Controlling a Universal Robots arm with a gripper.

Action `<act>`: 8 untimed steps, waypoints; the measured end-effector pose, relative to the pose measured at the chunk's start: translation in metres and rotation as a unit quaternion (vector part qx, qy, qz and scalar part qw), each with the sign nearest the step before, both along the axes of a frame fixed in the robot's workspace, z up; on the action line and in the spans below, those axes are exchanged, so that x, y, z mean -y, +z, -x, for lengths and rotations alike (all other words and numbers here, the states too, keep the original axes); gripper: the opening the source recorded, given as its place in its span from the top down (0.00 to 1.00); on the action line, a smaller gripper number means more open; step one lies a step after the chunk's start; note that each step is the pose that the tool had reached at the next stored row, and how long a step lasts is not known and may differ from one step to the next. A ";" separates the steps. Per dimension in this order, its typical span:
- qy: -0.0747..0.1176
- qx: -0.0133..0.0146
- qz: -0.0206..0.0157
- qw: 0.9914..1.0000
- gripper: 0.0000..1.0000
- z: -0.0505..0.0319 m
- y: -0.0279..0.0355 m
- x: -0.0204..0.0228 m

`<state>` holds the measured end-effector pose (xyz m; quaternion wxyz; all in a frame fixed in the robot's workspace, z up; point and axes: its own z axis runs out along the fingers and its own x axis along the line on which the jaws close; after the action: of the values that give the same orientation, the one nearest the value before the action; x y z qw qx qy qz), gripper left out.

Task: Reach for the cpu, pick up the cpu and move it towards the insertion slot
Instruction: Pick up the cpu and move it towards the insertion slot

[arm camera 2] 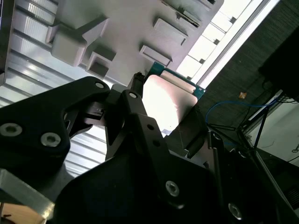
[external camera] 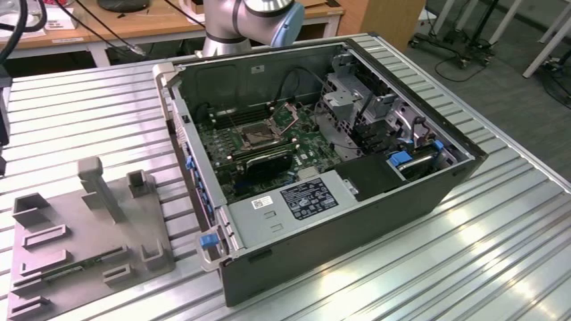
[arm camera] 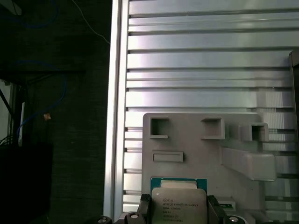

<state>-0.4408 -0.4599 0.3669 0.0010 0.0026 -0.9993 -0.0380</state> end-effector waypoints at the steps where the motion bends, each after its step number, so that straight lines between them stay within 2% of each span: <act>1: 0.000 0.000 0.000 1.000 0.46 0.0000 0.0020 0.0000; 4: 0.000 0.000 0.000 1.000 0.46 -0.0001 0.0055 0.0000; 8: 0.000 0.000 0.000 1.000 0.46 -0.0027 0.0057 0.0000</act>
<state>-0.4381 -0.4599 0.3726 0.0012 0.0026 -0.9993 -0.0379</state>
